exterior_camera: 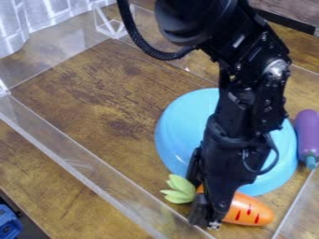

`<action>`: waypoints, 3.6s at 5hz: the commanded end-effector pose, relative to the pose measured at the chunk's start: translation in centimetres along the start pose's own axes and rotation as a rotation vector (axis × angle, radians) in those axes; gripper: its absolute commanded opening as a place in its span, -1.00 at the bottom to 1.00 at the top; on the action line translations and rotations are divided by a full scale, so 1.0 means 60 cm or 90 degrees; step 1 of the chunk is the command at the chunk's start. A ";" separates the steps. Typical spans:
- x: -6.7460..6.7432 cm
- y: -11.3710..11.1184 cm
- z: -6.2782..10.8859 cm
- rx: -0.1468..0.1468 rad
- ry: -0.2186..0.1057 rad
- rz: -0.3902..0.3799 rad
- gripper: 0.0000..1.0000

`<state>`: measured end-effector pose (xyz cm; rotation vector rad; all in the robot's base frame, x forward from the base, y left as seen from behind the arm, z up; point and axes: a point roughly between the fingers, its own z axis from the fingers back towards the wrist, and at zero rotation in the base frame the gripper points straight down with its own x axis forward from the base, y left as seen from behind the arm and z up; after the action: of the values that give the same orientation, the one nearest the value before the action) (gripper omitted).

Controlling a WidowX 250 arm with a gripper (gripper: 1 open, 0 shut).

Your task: Move the carrot to the right side

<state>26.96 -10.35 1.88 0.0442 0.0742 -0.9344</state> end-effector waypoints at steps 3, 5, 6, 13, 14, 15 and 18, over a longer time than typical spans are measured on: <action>-0.021 0.010 -0.014 -0.010 0.013 0.010 -1.00; -0.016 0.017 -0.014 -0.011 0.011 0.007 1.00; -0.010 0.022 -0.012 -0.010 0.008 0.001 1.00; 0.026 0.056 0.005 -0.005 -0.002 -0.039 -1.00; 0.028 0.058 0.006 -0.005 -0.004 -0.039 -1.00; 0.028 0.060 0.006 -0.005 -0.005 -0.040 -1.00; 0.032 0.065 0.005 -0.006 -0.007 -0.047 -1.00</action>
<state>30.80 -11.18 1.91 0.0250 0.0811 -1.0275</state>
